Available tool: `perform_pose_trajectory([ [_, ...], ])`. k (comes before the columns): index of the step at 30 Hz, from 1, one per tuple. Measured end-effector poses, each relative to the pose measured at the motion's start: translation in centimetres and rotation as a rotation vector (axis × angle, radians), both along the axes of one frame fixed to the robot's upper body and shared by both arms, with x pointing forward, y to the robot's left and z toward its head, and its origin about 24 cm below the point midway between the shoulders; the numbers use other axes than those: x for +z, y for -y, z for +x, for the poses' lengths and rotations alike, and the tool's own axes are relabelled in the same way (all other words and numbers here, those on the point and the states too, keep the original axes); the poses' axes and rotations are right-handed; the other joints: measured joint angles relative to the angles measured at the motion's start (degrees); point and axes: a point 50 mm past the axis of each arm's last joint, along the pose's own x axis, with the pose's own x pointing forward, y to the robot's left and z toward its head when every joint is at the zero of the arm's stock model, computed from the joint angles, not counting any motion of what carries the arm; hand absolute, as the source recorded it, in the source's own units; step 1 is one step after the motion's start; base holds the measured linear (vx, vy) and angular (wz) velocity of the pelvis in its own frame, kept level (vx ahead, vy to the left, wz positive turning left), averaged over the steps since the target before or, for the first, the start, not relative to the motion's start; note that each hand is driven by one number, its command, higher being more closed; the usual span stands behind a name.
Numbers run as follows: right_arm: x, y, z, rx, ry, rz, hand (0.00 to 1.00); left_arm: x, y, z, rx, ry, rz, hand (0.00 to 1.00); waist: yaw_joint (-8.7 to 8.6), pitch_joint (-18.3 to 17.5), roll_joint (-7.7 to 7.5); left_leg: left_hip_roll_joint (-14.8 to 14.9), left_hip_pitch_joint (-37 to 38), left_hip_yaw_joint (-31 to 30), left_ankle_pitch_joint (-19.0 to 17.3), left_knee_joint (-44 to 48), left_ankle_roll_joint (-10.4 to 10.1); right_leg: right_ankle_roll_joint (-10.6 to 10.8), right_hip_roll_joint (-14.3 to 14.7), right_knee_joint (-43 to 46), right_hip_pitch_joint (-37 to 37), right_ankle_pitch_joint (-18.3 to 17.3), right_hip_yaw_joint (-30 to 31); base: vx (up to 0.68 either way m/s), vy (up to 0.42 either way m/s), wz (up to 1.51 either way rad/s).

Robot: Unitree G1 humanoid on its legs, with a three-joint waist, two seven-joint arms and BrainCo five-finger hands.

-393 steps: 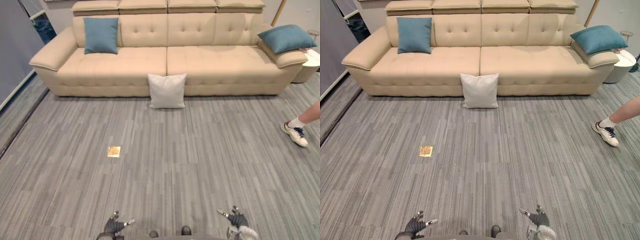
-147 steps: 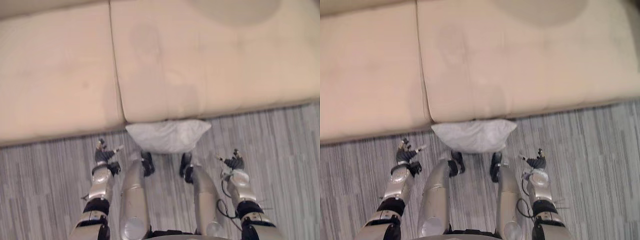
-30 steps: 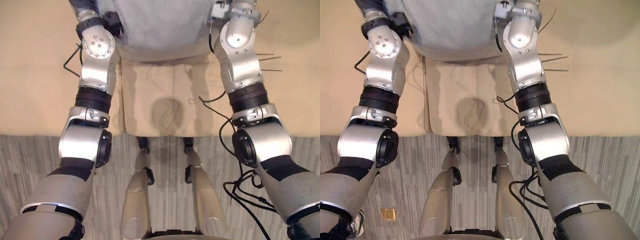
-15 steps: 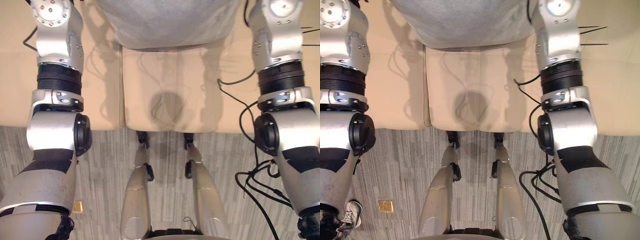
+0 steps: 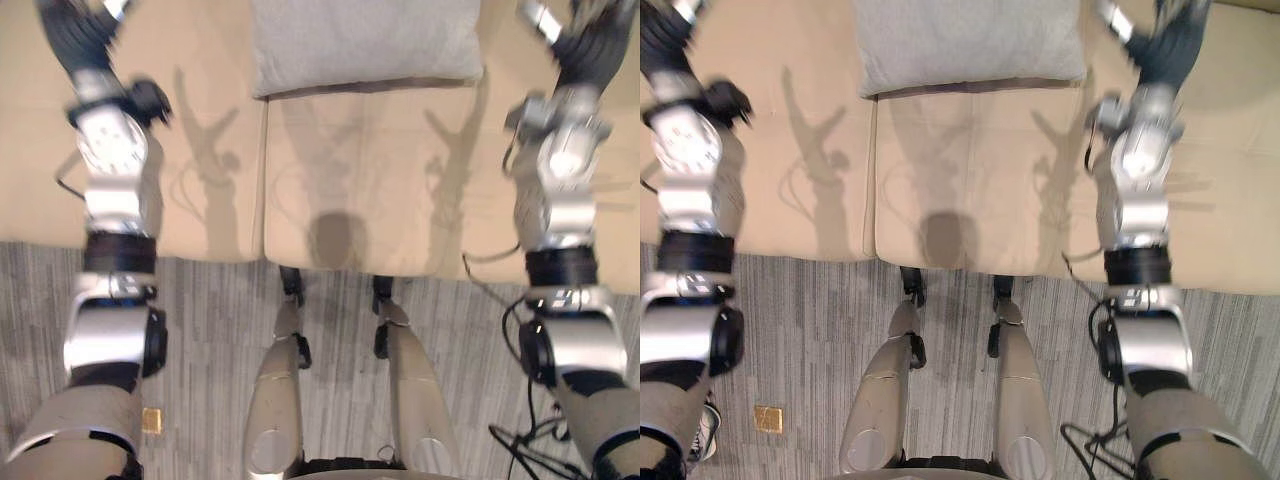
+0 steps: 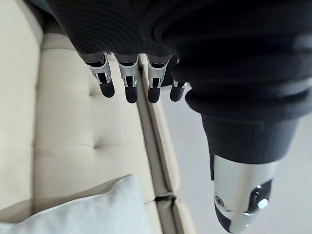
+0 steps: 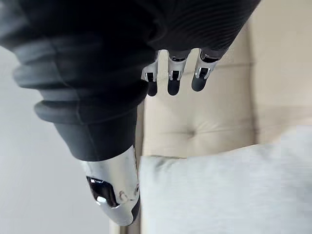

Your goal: Pick up cushions and gather them together orderly.

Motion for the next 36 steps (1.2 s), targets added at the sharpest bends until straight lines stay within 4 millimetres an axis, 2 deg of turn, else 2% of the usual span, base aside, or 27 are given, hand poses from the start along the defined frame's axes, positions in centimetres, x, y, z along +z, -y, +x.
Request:
perform_pose_trajectory([
  [1, -3.0, 0.0, -0.8, 0.011, -0.069, 0.012, 0.0, -3.3, 0.7, -0.5, -0.03, -0.076, -0.019, 0.0, 0.01, 0.0, 0.0, 0.0, 1.2, 0.0, -0.3, 0.2, -0.1, 0.0, 0.0, 0.1, 1.2, -0.3, 0.0, 0.01, -0.05, -0.01],
  [2, -4.8, -0.1, -1.4, 0.017, -0.111, 0.02, 0.0, -5.3, 1.1, -0.9, -0.049, -0.124, -0.03, 0.0, 0.02, 0.0, 0.0, 0.1, 2.0, 0.1, -0.7, 0.3, 0.0, -0.1, 0.0, 0.0, 2.0, -0.6, 0.0, 0.02, -0.058, 0.01],
  [4, -11.3, -0.3, -4.1, 0.009, -0.297, 0.007, 0.0, -13.6, 3.1, -3.3, -0.117, -0.37, -0.053, 0.0, -0.1, -1.1, -0.07, 0.2, 4.1, 0.2, -3.2, 2.1, 0.1, -0.3, 0.0, 0.0, 5.0, -2.1, 0.0, 0.03, -0.062, -0.01],
  [5, -13.1, -0.2, -5.1, 0.001, -0.358, -0.004, 0.0, -16.0, 3.6, -4.4, -0.136, -0.447, -0.061, 0.0, -0.06, -2.4, -0.04, 0.2, 4.2, 0.3, -3.8, 2.4, 0.3, -0.1, 0.0, -0.1, 5.2, -2.3, 0.1, 0.06, -0.066, -0.09],
  [6, -16.0, -0.3, -6.7, -0.001, -0.469, -0.041, 0.0, -19.6, 4.3, -6.6, -0.158, -0.572, -0.057, 0.0, -0.1, -4.6, -0.09, 0.3, 5.0, 0.7, -4.3, 2.4, 0.2, 0.4, 0.1, -0.8, 6.0, -2.7, 0.3, 0.07, -0.049, -0.14],
  [7, -18.3, -0.3, -8.2, -0.004, -0.562, -0.088, 0.0, -22.2, 4.7, -8.3, -0.177, -0.677, -0.023, 0.0, -0.07, -5.4, -0.01, 0.4, 6.8, 1.0, -4.7, 2.1, -0.1, 0.5, 0.3, -1.8, 8.0, -2.8, 0.6, 0.1, -0.052, -0.17],
  [8, -19.8, -0.4, -9.1, -0.001, -0.629, -0.122, 0.0, -23.9, 4.7, -9.5, -0.185, -0.752, 0.008, 0.0, -0.06, -5.9, -0.01, 0.6, 8.3, 1.3, -5.0, 2.0, -0.1, 0.5, 0.4, -2.7, 9.7, -2.8, 0.7, 0.09, -0.037, -0.17],
  [9, -23.0, -0.2, -10.9, 0.01, -0.776, -0.168, 0.0, -27.4, 4.3, -11.9, -0.18, -0.912, 0.028, 0.0, -0.26, -8.7, 0.05, 0.7, 10.0, 1.6, -5.7, 2.0, 0.0, 0.6, 0.6, -4.2, 11.8, -2.8, 0.8, 0.12, -0.037, -0.13],
  [10, -24.3, 0.0, -11.7, 0.015, -0.843, -0.19, 0.0, -28.7, 4.0, -13.0, -0.179, -0.982, 0.036, 0.0, -0.33, -9.8, 0.08, 0.7, 10.7, 1.7, -6.0, 2.0, 0.0, 0.6, 0.7, -4.9, 12.9, -2.8, 0.9, 0.14, -0.023, -0.11],
  [11, -27.0, 0.3, -13.5, 0.026, -0.983, -0.227, 0.0, -31.0, 3.3, -15.0, -0.176, -1.112, 0.053, 0.0, -0.72, -11.5, 0.17, 0.7, 12.9, 1.8, -6.7, 1.9, 0.0, 0.7, 0.7, -6.3, 15.5, -2.7, 1.0, 0.13, -0.007, -0.06],
  [12, -27.8, 0.4, -14.1, 0.03, -1.028, -0.237, 0.0, -31.7, 3.1, -15.7, -0.173, -1.151, 0.059, 0.0, -0.99, -12.1, 0.13, 0.7, 13.5, 1.9, -6.9, 1.9, 0.1, 0.8, 0.7, -6.7, 16.3, -2.7, 1.0, 0.12, 0.004, -0.05],
  [14, -30.2, 0.7, -16.4, 0.057, -1.166, -0.262, 0.0, -33.8, 2.1, -18.5, -0.156, -1.286, 0.068, 0.0, -1.45, -14.0, 0.07, 0.6, 17.0, 2.5, -7.9, 1.9, -0.3, 1.1, 0.7, -8.7, 20.3, -2.5, 1.4, 0.11, 0.009, -0.11],
  [17, -32.2, 1.1, -18.7, 0.089, -1.288, -0.251, 0.0, -35.0, 1.4, -20.9, -0.14, -1.374, 0.076, 0.0, -1.51, -15.6, -0.04, 0.3, 20.9, 3.7, -9.2, 2.0, -0.2, 1.7, 1.0, -10.2, 24.0, -1.8, 2.9, 0.1, 0.001, -0.27],
  [19, -32.9, 1.2, -19.7, 0.104, -1.338, -0.242, 0.0, -35.2, 1.1, -21.5, -0.13, -1.394, 0.064, 0.0, -1.58, -15.8, -0.12, 0.3, 22.9, 4.9, -9.7, 2.1, -0.3, 1.7, 1.0, -10.1, 25.5, -1.9, 3.9, 0.06, 0.013, -0.3],
  [22, -33.4, 1.3, -20.3, 0.112, -1.375, -0.235, 0.0, -35.3, 1.0, -21.6, -0.138, -1.398, 0.06, 0.0, -1.68, -15.9, -0.62, 0.1, 23.4, 6.5, -10.7, 3.6, 0.1, 2.5, 0.9, -10.2, 25.6, -1.1, 5.9, 0.02, 0.029, -0.33],
  [24, -33.4, 1.2, -19.8, 0.118, -1.375, -0.234, 0.0, -35.2, 1.1, -21.2, -0.14, -1.39, 0.062, 0.0, -1.59, -15.8, -1.32, 0.2, 21.8, 8.1, -11.9, 6.1, 0.4, 2.9, 0.7, -10.4, 24.3, 0.1, 7.7, -0.04, 0.045, -0.42],
  [25, -33.3, 1.1, -19.4, 0.119, -1.37, -0.236, 0.0, -35.0, 1.1, -20.6, -0.144, -1.374, 0.067, 0.0, -1.77, -15.9, -1.87, 0.1, 19.0, 8.8, -13.0, 9.5, 1.3, 4.1, 0.3, -10.5, 22.7, 1.5, 8.4, -0.07, 0.064, -0.35],
  [26, -33.1, 1.1, -19.1, 0.117, -1.359, -0.243, 0.0, -34.6, 1.3, -19.9, -0.15, -1.351, 0.072, 0.0, -1.6, -16.0, -2.29, 0.2, 15.8, 8.7, -14.4, 13.4, 3.1, 5.0, -0.2, -8.7, 19.9, 2.4, 8.7, -0.12, 0.072, -0.37],
  [27, -33.1, 1.2, -19.0, 0.119, -1.358, -0.251, 0.0, -34.6, 1.4, -19.7, -0.152, -1.344, 0.071, 0.0, -1.5, -16.0, -2.12, 1.3, 14.8, 8.7, -14.8, 14.5, 3.5, 5.1, 0.4, -8.6, 19.0, 3.6, 8.5, -0.15, 0.04, -0.38],
  [29, -33.1, 0.6, -18.5, 0.132, -1.353, -0.248, 0.0, -34.6, 1.4, -19.7, -0.147, -1.343, 0.065, 0.0, -1.69, -15.6, -1.6, 2.9, 14.9, 9.6, -15.0, 15.3, 3.5, 0.6, -0.2, 5.6, 16.0, -3.6, 4.1, -0.14, -0.009, -0.13],
  [30, -33.5, 0.3, -19.3, 0.136, -1.372, -0.232, 0.0, -34.6, 1.4, -20.0, -0.147, -1.348, 0.066, 0.0, -1.7, -15.5, -1.39, 2.8, 16.1, 8.7, -15.1, 15.4, 4.0, 0.0, -1.4, 21.4, 16.2, -10.5, 2.1, -0.14, -0.054, 0.22],
  [31, -33.7, 0.1, -19.6, 0.143, -1.381, -0.228, 0.0, -34.6, 1.4, -20.2, -0.146, -1.349, 0.063, 0.0, -1.49, -15.7, -1.67, 2.7, 16.7, 8.1, -14.8, 15.4, 4.0, 0.9, -2.2, 27.0, 17.5, -12.4, 1.7, -0.18, -0.082, 0.29],
  [32, -33.7, -0.1, -19.6, 0.15, -1.382, -0.229, 0.0, -34.6, 1.4, -20.4, -0.145, -1.352, 0.062, 0.0, -1.47, -16.0, -2.15, 2.6, 16.8, 7.8, -14.5, 15.4, 4.0, 1.3, -2.6, 29.0, 18.6, -13.1, 1.7, -0.17, -0.141, 0.22],
  [33, -33.8, -0.6, -19.5, 0.169, -1.379, -0.238, 0.0, -34.7, 1.4, -20.9, -0.14, -1.359, 0.057, 0.0, -1.2, -16.6, -3.15, 2.4, 16.0, 7.5, -13.5, 15.5, 3.6, 2.7, -3.4, 30.6, 21.4, -14.9, 1.9, -0.22, -0.193, 0.19],
  [34, -33.5, -0.6, -19.0, 0.17, -1.363, -0.244, 0.0, -34.7, 0.9, -21.1, -0.119, -1.37, 0.048, 0.0, -0.97, -17.2, -4.09, 2.0, 14.5, 6.9, -12.0, 15.6, 3.4, 3.8, -3.6, 26.7, 22.9, -17.8, 1.9, -0.27, -0.221, 0.1],
  [35, -33.1, -0.1, -18.3, 0.152, -1.344, -0.257, 0.0, -34.9, 1.6, -21.0, -0.127, -1.369, 0.02, 0.0, 0.03, -17.5, -3.66, 2.3, 13.1, 6.8, -10.1, 14.5, 3.0, 2.5, -2.4, 22.0, 23.4, -20.3, 1.4, -0.19, -0.15, -0.02],
  [36, -33.0, 0.1, -18.2, 0.146, -1.338, -0.258, 0.0, -34.9, 1.8, -21.0, -0.131, -1.365, 0.014, 0.0, 0.22, -17.5, -3.3, 2.6, 12.6, 6.8, -10.0, 14.1, 2.8, 2.1, -2.1, 20.5, 23.5, -20.8, 1.2, -0.19, -0.124, -0.21],
])
